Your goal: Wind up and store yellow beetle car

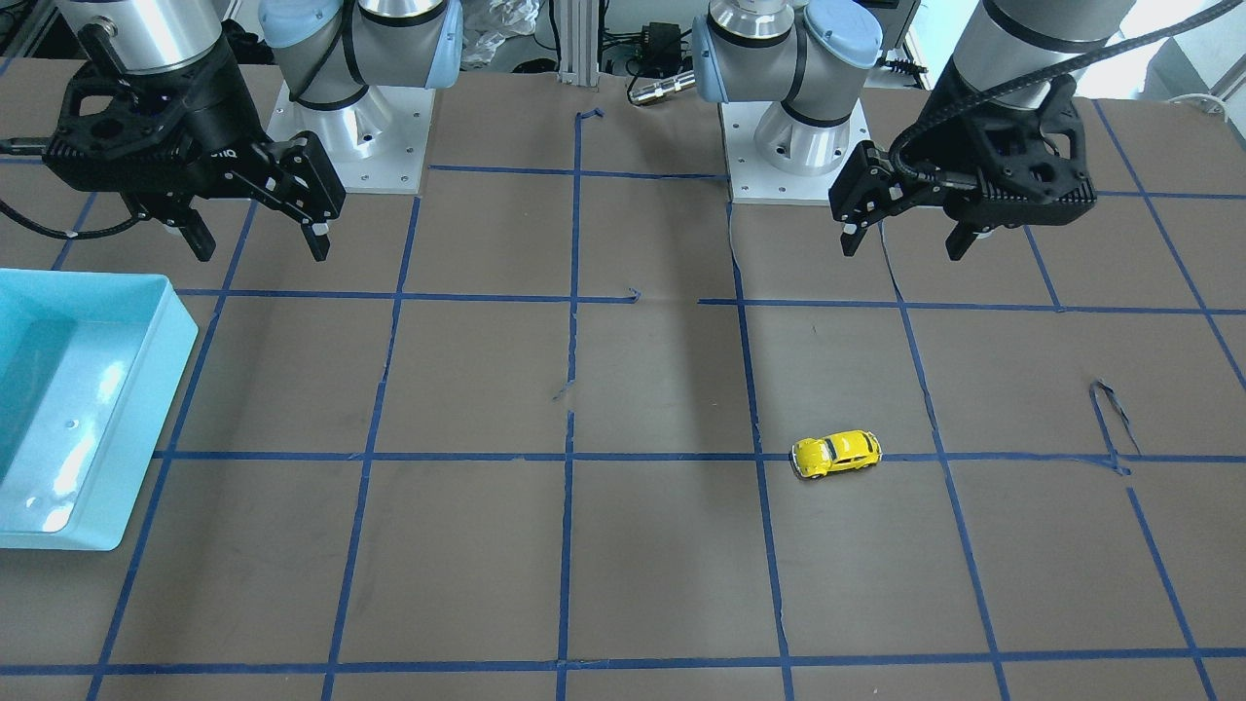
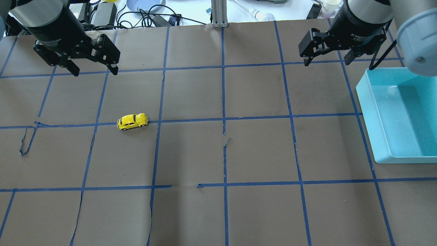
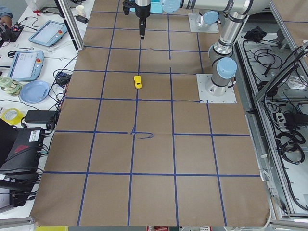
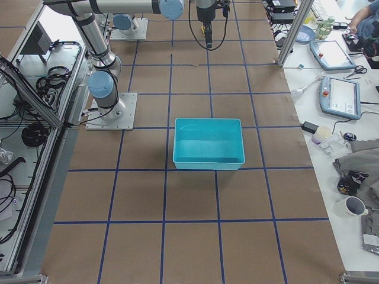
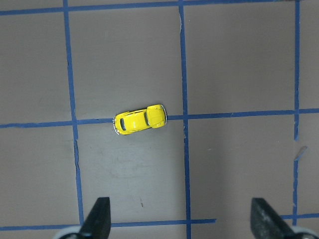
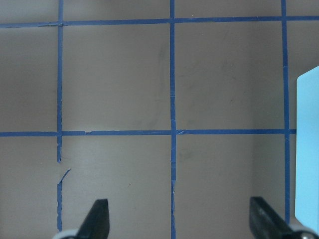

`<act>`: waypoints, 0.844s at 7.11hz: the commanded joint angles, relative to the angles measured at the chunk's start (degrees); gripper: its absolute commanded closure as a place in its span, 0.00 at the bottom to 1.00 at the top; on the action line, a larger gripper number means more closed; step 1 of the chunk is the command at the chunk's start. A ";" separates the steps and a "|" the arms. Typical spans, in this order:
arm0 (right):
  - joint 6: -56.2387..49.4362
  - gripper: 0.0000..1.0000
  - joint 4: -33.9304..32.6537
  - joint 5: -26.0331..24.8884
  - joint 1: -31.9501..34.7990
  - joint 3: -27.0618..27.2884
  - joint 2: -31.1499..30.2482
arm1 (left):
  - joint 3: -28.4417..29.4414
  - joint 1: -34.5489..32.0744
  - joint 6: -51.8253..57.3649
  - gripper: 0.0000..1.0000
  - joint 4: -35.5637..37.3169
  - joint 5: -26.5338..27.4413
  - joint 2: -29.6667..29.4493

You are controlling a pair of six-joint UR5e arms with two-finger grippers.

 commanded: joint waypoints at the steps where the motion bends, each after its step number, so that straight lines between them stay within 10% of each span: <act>1: 0.09 0.00 -0.25 -0.20 0.00 -0.38 0.05 | 0.13 -0.01 0.04 0.00 -0.16 0.05 0.03; 6: 0.09 0.00 0.45 -0.82 0.00 -0.38 -0.22 | -0.04 -0.01 -0.05 0.00 -0.42 -0.66 0.64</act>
